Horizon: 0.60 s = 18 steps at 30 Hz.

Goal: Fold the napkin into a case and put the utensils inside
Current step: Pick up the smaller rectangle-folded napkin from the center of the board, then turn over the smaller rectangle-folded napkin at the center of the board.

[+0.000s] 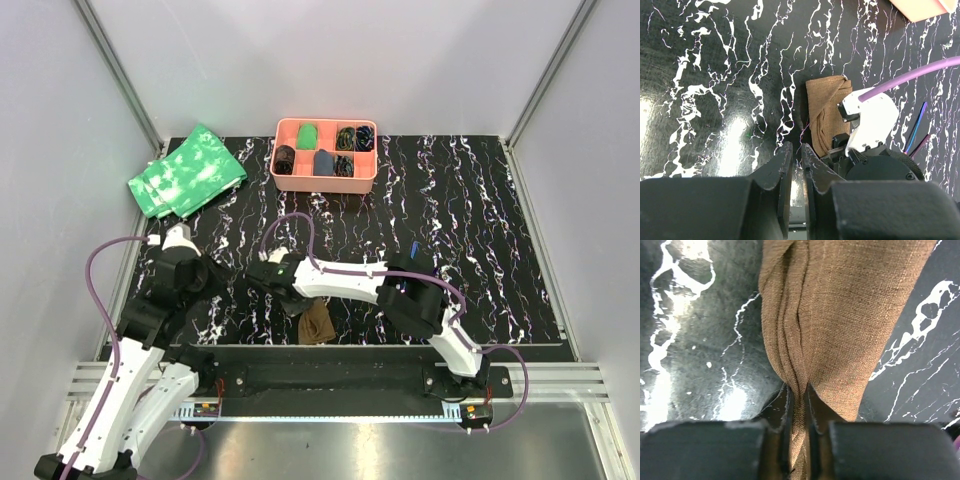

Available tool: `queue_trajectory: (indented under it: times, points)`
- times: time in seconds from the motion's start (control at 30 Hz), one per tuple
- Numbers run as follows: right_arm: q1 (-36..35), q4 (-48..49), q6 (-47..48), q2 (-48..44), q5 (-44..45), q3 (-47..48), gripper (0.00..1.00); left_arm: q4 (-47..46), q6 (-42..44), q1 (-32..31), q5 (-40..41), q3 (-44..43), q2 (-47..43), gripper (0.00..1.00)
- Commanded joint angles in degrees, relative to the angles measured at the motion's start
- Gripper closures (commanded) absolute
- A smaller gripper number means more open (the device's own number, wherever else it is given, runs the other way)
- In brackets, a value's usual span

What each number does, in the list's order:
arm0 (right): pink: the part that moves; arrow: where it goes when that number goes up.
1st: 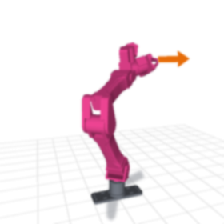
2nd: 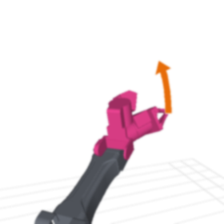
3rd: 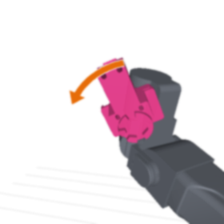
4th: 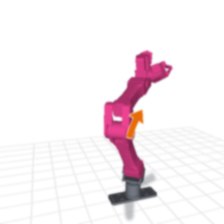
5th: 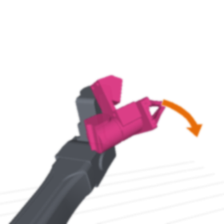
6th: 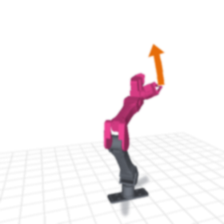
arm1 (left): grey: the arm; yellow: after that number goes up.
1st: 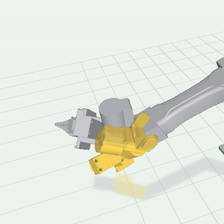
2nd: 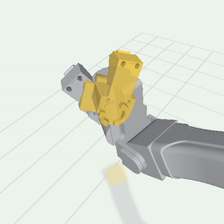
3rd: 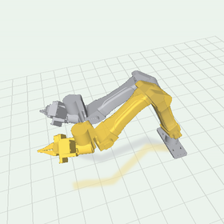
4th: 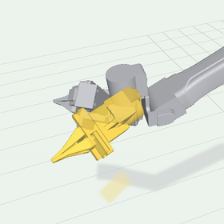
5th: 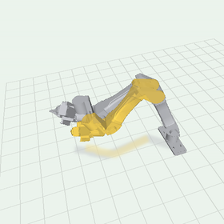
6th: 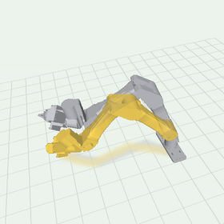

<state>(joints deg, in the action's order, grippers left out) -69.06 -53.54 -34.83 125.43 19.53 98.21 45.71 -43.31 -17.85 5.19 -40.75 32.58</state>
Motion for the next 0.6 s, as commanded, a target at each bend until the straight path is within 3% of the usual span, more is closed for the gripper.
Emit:
queue_trajectory:
  times: [0.0,0.13,0.33,0.5,0.57]
  points:
    - [0.32,2.02,0.89,-3.87,-5.08,3.12,0.95,0.25,0.95,0.27,-0.53,-1.17,-0.85,0.84]
    - [2.87,12.11,1.87,-10.62,-18.45,-2.57,0.99,0.87,1.21,0.27,-0.27,-2.66,-0.76,0.84]
    - [7.52,37.13,-1.55,-20.30,-39.89,-15.23,1.00,1.39,1.39,0.27,0.78,-3.37,0.20,0.85]
    - [12.18,57.27,-9.89,-20.14,-54.48,-27.08,1.00,1.75,0.42,0.27,1.84,-2.49,2.14,0.85]
    - [12.89,62.75,-10.43,-19.00,-56.35,-28.77,1.00,1.75,-0.19,0.27,1.84,-2.05,3.19,0.86]
